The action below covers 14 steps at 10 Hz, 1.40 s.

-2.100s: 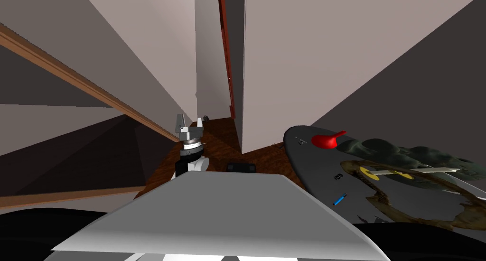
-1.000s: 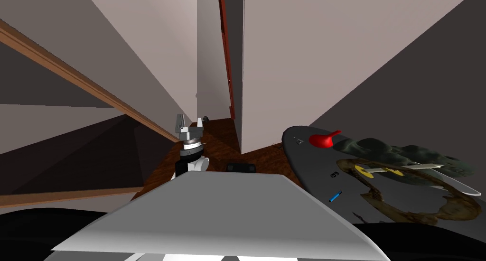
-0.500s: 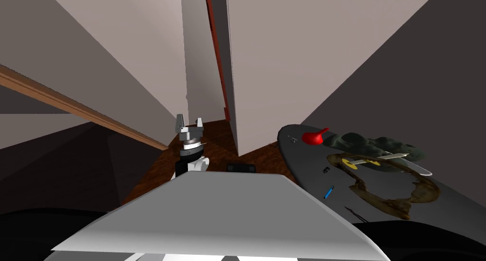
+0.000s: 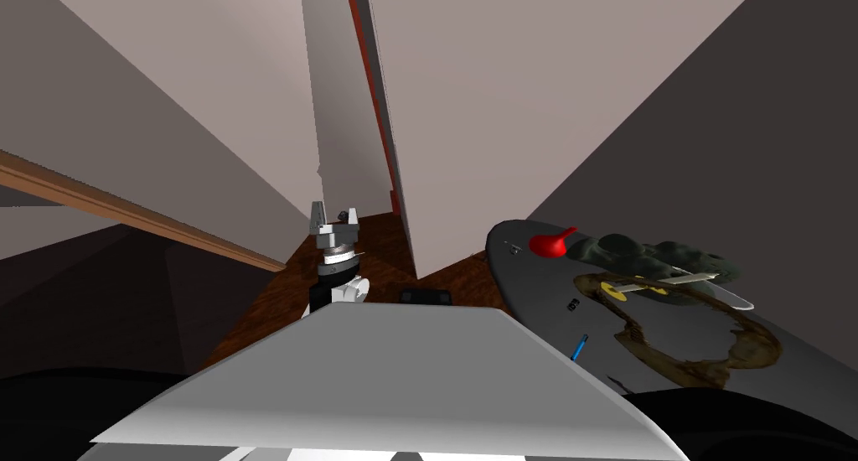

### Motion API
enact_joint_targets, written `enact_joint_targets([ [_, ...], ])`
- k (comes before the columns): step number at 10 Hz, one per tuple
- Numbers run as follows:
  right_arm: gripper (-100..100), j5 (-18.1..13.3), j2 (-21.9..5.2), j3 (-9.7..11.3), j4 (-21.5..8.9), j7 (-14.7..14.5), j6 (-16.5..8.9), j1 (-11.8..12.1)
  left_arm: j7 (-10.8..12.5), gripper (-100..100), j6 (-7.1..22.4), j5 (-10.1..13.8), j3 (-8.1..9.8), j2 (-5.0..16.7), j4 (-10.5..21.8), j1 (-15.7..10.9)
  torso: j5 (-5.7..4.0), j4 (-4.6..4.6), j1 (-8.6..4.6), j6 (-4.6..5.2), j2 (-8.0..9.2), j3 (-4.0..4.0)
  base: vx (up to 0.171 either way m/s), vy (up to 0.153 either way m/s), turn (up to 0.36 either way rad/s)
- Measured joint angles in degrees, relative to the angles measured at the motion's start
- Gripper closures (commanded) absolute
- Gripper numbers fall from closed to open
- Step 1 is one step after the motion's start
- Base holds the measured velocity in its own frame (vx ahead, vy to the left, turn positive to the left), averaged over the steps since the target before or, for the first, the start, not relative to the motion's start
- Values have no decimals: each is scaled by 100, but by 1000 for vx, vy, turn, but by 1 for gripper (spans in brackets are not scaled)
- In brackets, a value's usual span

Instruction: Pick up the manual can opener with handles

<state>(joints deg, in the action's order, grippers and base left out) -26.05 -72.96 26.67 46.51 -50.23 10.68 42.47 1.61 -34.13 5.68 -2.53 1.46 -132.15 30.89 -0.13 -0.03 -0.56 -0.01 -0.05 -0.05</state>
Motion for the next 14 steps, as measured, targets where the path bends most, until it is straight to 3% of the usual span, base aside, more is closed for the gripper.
enact_joint_targets([
  [7, -100, 120, -143, 152, 361, 33, 721, 291, 0, 0, 0, 0, 0, 0, 0, 0, 0, 2, 5, -2, 9, 5, 37, -54, 6],
  [8, -100, 110, -61, 157, 244, -9, 884, 246, 0, 0, 0, 0, 0, 0, 0, -1, 0, 3, 5, -1, 11, 6, 25, -63, 61],
  [12, -100, 152, -44, 237, 382, -2, 1410, 356, 0, 0, 0, 0, 0, 0, 0, -1, -1, 4, -1, -3, 17, 10, 11, -69, 78],
  [14, -100, 136, -77, 320, 544, 52, 1514, 392, 0, 0, 0, 0, -1, 0, 0, -1, 2, 6, 12, -1, 26, 15, -18, -21, 62],
])
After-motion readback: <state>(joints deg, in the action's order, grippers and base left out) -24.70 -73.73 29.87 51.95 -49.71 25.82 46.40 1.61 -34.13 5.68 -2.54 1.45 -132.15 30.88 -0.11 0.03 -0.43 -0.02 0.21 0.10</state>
